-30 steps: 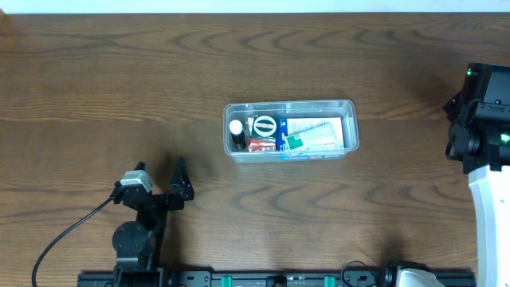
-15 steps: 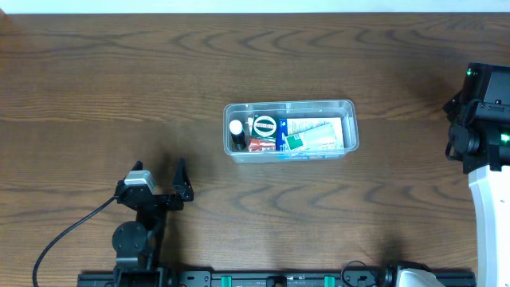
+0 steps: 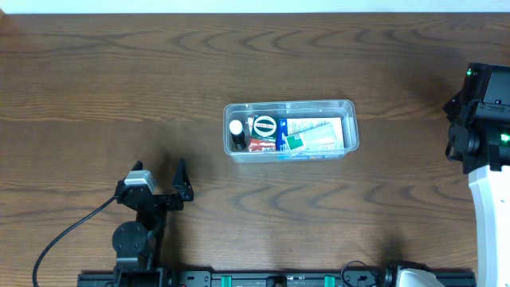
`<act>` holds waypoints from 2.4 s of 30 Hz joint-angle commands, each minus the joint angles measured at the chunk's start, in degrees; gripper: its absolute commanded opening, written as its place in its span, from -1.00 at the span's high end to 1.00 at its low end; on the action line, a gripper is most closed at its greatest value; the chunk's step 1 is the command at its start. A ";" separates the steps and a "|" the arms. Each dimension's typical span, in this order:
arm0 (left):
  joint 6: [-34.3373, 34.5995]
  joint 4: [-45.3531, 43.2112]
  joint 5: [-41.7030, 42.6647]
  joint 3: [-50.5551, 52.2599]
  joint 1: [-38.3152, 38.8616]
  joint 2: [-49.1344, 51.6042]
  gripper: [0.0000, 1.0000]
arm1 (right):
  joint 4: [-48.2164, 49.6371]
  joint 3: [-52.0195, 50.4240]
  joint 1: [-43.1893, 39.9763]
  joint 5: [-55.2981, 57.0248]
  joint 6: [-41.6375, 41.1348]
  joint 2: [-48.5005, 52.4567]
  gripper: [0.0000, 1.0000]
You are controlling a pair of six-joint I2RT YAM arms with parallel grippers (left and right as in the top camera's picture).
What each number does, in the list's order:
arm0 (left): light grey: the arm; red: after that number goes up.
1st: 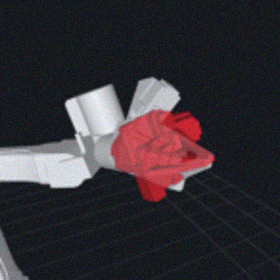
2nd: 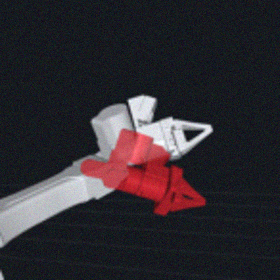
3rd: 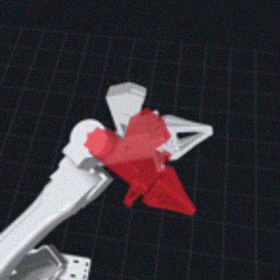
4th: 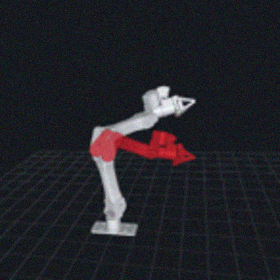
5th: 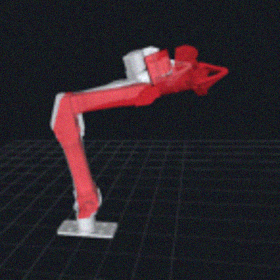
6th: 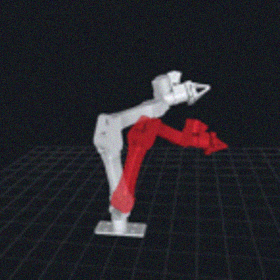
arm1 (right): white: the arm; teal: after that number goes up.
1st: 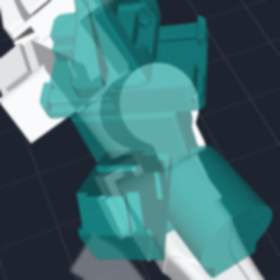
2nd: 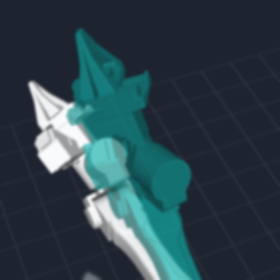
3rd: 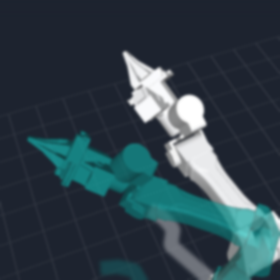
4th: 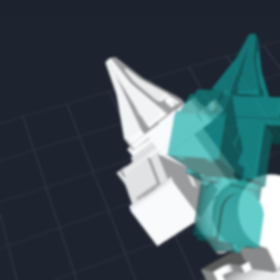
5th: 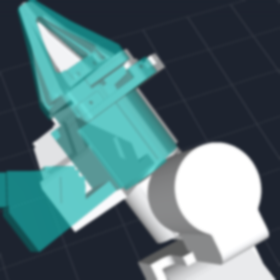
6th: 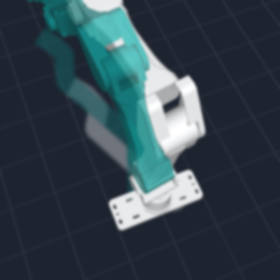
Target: Pack container
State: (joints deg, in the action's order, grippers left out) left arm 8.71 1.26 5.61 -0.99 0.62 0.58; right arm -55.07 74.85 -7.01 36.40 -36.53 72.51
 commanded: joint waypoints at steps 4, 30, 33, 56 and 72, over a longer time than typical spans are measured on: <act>-1.16 2.27 1.07 0.76 -0.35 -0.35 -0.96 | -0.04 0.13 -0.44 0.61 0.83 0.15 -0.98; -1.16 2.27 1.07 0.76 -0.35 -0.35 -0.96 | -0.07 -14.82 9.57 0.63 0.83 -37.92 -0.99; -1.16 2.27 1.07 0.76 -0.35 -0.35 -0.96 | -0.11 -17.99 9.66 0.63 0.81 -43.17 -0.98; -1.16 2.27 1.07 0.76 -0.35 -0.35 -0.96 | 23.89 -52.06 8.79 -28.74 -10.91 -69.59 -0.98; -1.16 2.27 1.07 0.76 -0.35 -0.35 -0.96 | 39.30 -62.55 8.79 -40.52 21.22 -72.19 -0.98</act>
State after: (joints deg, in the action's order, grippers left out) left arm 8.69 1.43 5.63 -1.10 0.58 0.58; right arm -15.97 13.78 2.07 -1.91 -22.57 0.82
